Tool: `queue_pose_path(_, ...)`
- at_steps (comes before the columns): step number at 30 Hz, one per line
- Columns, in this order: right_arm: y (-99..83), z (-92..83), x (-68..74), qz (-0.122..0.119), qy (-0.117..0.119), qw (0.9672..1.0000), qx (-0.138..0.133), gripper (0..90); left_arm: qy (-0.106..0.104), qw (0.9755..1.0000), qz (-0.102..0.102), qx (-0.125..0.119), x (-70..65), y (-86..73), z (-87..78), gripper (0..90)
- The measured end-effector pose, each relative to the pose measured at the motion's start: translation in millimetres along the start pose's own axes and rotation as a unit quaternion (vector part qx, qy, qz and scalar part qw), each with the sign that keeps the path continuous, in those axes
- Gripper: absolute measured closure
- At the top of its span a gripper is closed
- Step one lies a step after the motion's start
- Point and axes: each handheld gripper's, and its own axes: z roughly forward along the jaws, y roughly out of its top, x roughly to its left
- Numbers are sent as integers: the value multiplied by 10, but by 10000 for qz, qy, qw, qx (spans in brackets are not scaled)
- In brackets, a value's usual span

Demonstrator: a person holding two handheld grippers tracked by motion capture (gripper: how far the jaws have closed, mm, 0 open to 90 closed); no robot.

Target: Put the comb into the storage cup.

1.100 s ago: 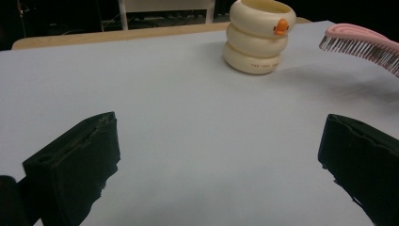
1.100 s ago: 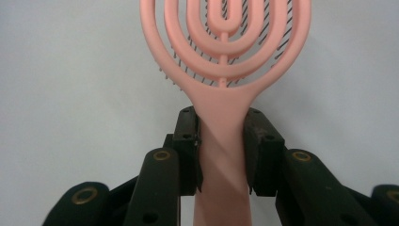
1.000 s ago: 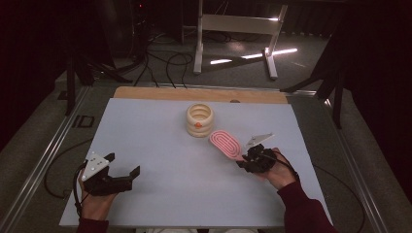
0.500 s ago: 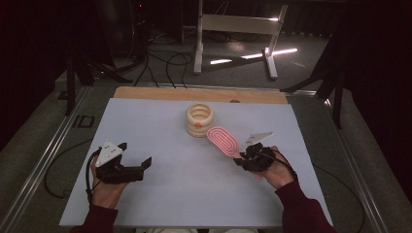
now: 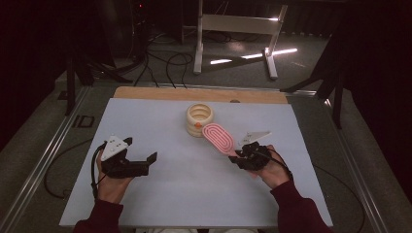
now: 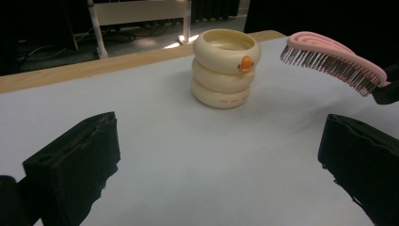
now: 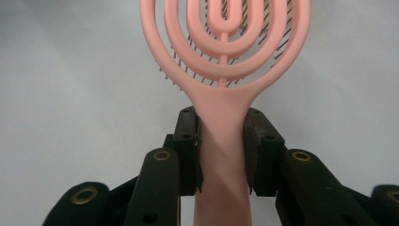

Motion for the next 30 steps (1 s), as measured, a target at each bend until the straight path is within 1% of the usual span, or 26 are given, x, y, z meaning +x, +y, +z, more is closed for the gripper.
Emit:
queue_pose_path(5, 57, 12, 36, 10, 5, 9999, -120, 697, -56, 10000, 27, 16, -34, 65, 50, 3)
queue_pose_path(14, 136, 20, 81, 60, 47, 9996, -280, 697, -160, 9998, 38, 70, -97, 113, 153, 3)
queue_pose_path(20, 190, 29, 118, 22, 40, 9993, -369, 697, -226, 9997, 52, 118, -141, 141, 218, 3)
queue_pose_path(25, 218, 38, 145, -8, 41, 9991, -427, 697, -280, 9995, 58, 104, -181, 184, 257, 3)
queue_pose_path(30, 255, 61, 184, -39, 32, 9988, -494, 697, -325, 9993, 105, 148, -222, 224, 306, 3)
